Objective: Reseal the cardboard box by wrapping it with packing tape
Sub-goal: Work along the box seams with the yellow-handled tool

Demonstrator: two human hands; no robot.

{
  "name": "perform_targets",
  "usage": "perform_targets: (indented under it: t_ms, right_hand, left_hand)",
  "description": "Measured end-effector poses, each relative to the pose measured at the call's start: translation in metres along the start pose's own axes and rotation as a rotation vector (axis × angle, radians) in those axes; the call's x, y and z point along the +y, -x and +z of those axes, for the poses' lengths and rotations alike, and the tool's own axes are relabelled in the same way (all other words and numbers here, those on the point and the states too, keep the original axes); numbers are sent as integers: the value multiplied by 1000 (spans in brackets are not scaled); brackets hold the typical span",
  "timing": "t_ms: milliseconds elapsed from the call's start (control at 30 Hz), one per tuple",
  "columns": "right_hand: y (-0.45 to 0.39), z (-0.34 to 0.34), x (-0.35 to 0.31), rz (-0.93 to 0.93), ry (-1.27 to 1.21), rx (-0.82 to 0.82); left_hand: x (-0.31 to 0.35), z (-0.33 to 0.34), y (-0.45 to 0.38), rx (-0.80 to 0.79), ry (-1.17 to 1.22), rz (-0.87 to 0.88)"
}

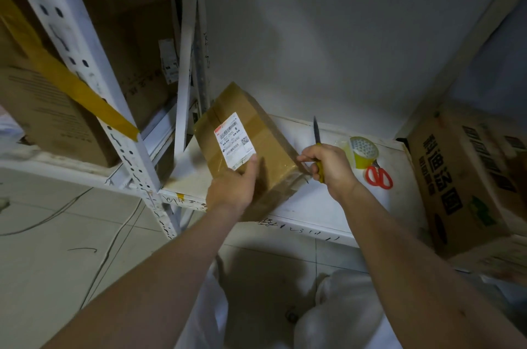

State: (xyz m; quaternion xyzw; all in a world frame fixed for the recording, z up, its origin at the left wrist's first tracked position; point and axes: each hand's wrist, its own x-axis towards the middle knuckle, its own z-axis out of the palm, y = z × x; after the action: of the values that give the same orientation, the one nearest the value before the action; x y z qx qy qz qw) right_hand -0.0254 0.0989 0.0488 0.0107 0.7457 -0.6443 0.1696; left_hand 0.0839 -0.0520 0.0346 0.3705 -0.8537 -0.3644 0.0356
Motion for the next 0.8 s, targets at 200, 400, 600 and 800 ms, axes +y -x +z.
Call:
perform_targets:
  t_ms: [200, 400, 600, 800]
  right_hand:
    - [22, 27, -22, -90, 194, -153]
    - [19, 19, 0, 217, 125, -46]
    - [29, 28, -6, 12, 41, -146]
    - [30, 29, -20, -166, 187, -219]
  left_hand:
    - [10, -8, -19, -289, 607, -321]
    - [-1, -13, -14, -346, 761, -292]
    - [5, -15, -19, -287, 907, -172]
    - [-17, 6, -34, -369, 1213, -166]
